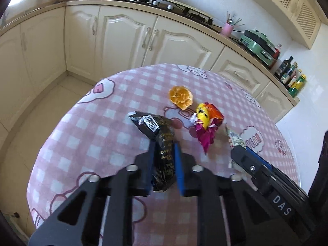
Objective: Collect trash
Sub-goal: 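Grasp the beige printed wrapper with the right tool while the left tool holds the dark bag, then carry the dark bag and beige wrapper toward the blue bucket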
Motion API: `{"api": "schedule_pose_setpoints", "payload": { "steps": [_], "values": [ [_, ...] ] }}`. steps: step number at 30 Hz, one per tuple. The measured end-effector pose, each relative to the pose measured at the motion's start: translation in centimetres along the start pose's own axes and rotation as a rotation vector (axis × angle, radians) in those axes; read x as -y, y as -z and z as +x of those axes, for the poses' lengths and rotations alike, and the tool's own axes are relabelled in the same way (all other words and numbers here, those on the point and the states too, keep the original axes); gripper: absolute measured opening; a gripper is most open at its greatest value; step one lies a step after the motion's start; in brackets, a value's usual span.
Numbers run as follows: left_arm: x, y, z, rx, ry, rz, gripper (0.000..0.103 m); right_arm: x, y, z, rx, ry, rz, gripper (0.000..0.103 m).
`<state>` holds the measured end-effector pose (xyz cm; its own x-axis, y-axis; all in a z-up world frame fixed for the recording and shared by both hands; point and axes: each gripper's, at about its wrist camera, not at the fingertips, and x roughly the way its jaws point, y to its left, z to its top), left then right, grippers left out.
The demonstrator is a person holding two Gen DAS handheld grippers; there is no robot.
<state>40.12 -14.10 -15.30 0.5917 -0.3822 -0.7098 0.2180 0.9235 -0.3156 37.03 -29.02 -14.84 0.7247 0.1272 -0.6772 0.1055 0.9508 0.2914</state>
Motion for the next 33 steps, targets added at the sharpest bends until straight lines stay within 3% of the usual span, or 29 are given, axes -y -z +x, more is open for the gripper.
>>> {"api": "schedule_pose_setpoints", "payload": {
  "steps": [9,16,24,33],
  "values": [
    [-1.5,1.0,-4.2,0.057,0.067,-0.016,0.006,-0.2,-0.4,-2.4,0.066,-0.034,0.018,0.021],
    [-4.8,1.9,-10.1,0.141,0.028,-0.039,0.006,-2.9,0.4,-5.0,0.103,-0.097,0.007,0.021],
    [-10.6,4.1,-15.5,0.19,-0.045,-0.1,0.007,-12.5,3.0,-6.7,0.072,-0.24,-0.124,0.021],
    [-18.5,6.8,-19.6,0.215,-0.156,-0.219,0.007,-24.1,7.1,-4.6,-0.037,-0.378,-0.28,0.021]
  ]
}}
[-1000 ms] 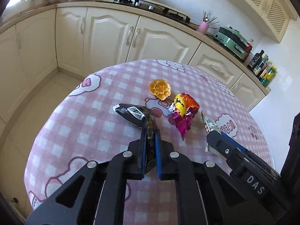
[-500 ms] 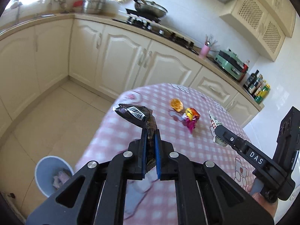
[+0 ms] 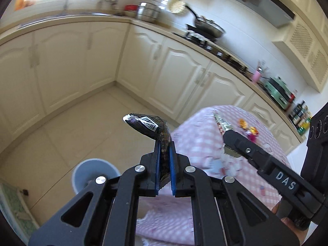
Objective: Collect trash
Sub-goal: 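Carry the dark bag and beige wrapper toward the blue bucket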
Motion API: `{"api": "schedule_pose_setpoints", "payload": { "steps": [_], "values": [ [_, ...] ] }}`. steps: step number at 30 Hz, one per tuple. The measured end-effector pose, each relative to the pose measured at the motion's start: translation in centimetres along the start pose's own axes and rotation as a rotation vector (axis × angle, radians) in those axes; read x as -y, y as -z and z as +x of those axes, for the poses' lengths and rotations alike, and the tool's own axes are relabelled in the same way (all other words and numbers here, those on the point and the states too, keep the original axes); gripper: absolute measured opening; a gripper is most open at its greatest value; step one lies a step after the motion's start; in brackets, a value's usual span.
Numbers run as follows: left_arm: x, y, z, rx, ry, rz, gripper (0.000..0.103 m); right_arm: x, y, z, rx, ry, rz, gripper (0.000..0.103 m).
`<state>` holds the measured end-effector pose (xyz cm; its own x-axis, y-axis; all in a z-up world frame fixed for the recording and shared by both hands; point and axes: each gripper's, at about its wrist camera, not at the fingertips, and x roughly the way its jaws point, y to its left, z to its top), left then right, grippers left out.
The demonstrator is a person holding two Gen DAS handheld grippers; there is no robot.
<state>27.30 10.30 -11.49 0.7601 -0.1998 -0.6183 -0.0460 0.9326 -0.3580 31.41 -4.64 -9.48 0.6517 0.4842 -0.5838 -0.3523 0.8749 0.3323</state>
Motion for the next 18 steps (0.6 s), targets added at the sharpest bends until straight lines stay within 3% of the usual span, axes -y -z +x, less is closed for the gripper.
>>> {"api": "schedule_pose_setpoints", "payload": {
  "steps": [9,18],
  "values": [
    [-8.3,0.6,0.7,-0.027,-0.113,-0.114,0.007,-7.5,2.6,8.8,-0.158,-0.091,-0.073,0.021],
    [-12.9,0.1,3.0,-0.058,-0.17,-0.17,0.007,-10.0,3.2,15.9,-0.217,-0.105,-0.094,0.023]
  ]
}}
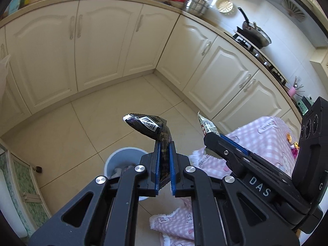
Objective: Collect trash
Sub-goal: 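Carry the dark bag and beige wrapper toward the blue bucket, then open both tools over the blue bucket to drop the bag and wrapper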
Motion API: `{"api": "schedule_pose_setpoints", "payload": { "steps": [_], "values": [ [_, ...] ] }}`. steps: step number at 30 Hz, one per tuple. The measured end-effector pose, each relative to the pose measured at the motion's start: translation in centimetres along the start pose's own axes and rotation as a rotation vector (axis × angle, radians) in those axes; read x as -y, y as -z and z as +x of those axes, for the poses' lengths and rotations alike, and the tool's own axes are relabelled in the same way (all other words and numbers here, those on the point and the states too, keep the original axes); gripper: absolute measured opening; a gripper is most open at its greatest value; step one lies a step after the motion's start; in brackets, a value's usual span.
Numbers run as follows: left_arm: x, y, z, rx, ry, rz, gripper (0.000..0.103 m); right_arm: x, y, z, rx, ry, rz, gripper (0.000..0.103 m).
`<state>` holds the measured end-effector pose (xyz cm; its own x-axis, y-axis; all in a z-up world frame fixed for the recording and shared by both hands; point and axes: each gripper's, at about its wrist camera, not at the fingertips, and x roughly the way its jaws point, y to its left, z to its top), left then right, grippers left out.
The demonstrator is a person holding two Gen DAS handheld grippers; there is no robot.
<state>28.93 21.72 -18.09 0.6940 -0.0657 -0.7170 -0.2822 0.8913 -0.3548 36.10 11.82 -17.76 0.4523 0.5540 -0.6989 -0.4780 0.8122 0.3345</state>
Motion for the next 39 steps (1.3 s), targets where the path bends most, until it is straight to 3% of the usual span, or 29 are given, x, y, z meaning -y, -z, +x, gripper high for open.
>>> {"api": "schedule_pose_setpoints", "payload": {
  "steps": [10,19,28,31,33,36,39],
  "values": [
    [-1.4,-0.1,2.6,-0.042,-0.008,-0.015,0.007,0.9,-0.7,4.1,-0.016,0.031,-0.015,0.035],
    [-0.4,0.0,4.0,-0.075,-0.001,-0.004,0.007,2.5,-0.5,2.3,0.007,0.085,0.0,0.041],
    [1.5,-1.2,3.6,-0.038,-0.005,0.039,0.009,3.5,-1.3,-0.7,0.08,0.091,0.013,0.043],
    [2.2,-1.8,3.5,-0.026,-0.031,0.057,0.021,3.9,-1.6,-1.7,0.105,0.092,0.021,0.044],
    [2.6,-1.9,3.3,-0.016,-0.055,0.073,0.036,4.2,-1.7,-2.4,0.116,0.096,0.026,0.044],
    [3.3,-1.8,2.4,0.002,-0.056,0.082,0.045,4.5,-1.8,-3.3,0.126,0.098,0.035,0.044],
    [4.0,-1.8,1.5,0.013,-0.058,0.097,0.046,4.7,-1.9,-4.1,0.134,0.1,0.042,0.044]
  ]
}}
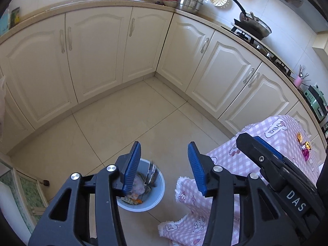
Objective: Collect trash
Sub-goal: 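Open both tools over the blue bucket to drop the bag and wrapper, then grasp the pink candy wrapper with the right tool while the left tool grasps the orange slice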
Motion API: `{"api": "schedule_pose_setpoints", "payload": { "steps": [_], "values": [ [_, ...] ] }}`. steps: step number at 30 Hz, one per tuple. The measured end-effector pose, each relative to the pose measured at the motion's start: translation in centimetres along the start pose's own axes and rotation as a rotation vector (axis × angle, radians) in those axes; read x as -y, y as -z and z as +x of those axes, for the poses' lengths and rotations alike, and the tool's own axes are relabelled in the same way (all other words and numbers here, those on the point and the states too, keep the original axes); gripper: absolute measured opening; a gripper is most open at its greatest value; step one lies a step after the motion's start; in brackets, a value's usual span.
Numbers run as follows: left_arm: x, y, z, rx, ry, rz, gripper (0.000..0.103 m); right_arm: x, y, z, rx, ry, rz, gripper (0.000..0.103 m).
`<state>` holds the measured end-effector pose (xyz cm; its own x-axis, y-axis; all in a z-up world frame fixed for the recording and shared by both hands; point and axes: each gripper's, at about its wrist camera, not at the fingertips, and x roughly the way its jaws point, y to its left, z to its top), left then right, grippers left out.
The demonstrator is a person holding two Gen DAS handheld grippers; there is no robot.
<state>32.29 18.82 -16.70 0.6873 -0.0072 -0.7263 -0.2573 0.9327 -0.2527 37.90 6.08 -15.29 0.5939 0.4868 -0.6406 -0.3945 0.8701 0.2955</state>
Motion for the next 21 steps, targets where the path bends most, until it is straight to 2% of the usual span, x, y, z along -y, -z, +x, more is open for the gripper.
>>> {"api": "schedule_pose_setpoints", "payload": {
  "steps": [4,6,12,21],
  "values": [
    [1.1,0.0,-1.5,0.021,0.001,0.02,0.049,0.4,-0.1,-1.6,0.018,0.001,0.006,0.044],
    [1.9,0.0,-2.3,0.035,0.002,0.031,0.054,0.6,-0.2,-2.8,0.036,0.004,0.01,0.044],
    [4.5,0.0,-5.2,0.076,0.025,0.073,0.057,2.1,-0.5,-6.7,0.091,0.019,0.025,0.045],
    [12.1,1.0,-7.6,0.106,0.124,0.172,0.062,8.3,-0.5,-15.0,0.204,0.123,0.086,0.048]
  ]
}}
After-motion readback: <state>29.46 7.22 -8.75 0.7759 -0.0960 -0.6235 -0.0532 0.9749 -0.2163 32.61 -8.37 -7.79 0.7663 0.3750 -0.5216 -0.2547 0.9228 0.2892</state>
